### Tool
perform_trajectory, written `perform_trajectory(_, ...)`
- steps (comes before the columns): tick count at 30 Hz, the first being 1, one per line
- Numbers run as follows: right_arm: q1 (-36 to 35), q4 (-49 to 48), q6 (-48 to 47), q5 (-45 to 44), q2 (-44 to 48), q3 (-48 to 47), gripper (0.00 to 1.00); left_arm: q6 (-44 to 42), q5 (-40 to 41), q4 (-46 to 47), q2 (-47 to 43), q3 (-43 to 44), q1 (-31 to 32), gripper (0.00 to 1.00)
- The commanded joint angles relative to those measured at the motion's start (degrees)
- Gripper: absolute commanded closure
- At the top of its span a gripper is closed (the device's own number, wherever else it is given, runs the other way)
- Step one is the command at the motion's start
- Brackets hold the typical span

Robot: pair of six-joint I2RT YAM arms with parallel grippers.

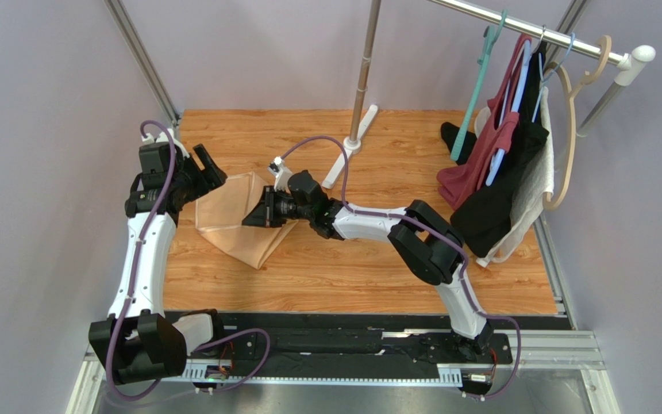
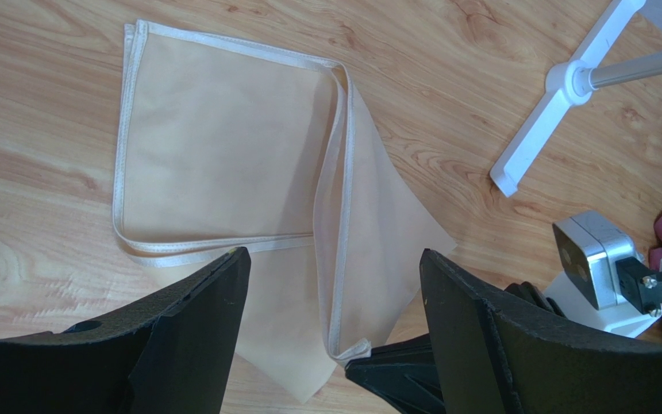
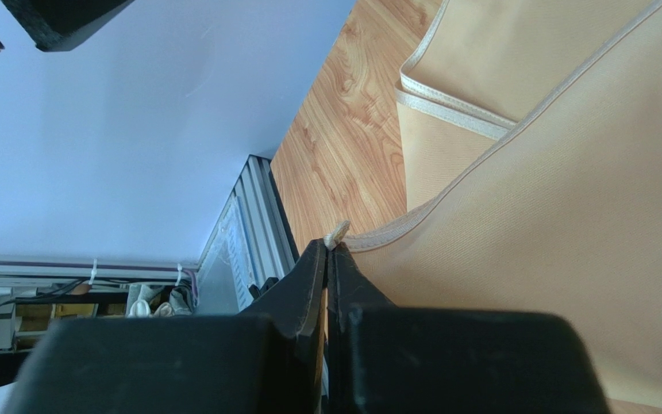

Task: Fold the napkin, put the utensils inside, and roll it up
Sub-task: Fold the napkin

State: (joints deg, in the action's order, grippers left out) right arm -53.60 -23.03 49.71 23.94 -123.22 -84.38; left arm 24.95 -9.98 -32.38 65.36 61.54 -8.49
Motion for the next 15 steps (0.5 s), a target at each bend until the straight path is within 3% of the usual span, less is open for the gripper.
perform_trajectory(1, -1.1, -2.7, 0.1, 1.4, -0.9, -0.4, 1.0, -0.6, -0.7, 0.9, -0.3, -0.1, -0.1, 0.19)
perform_trajectory(15, -1.2, -1.6, -0.8, 1.8, -1.9, 3.1, 1.0, -0.6, -1.4, 1.0, 0.0, -0.2, 0.0, 0.19)
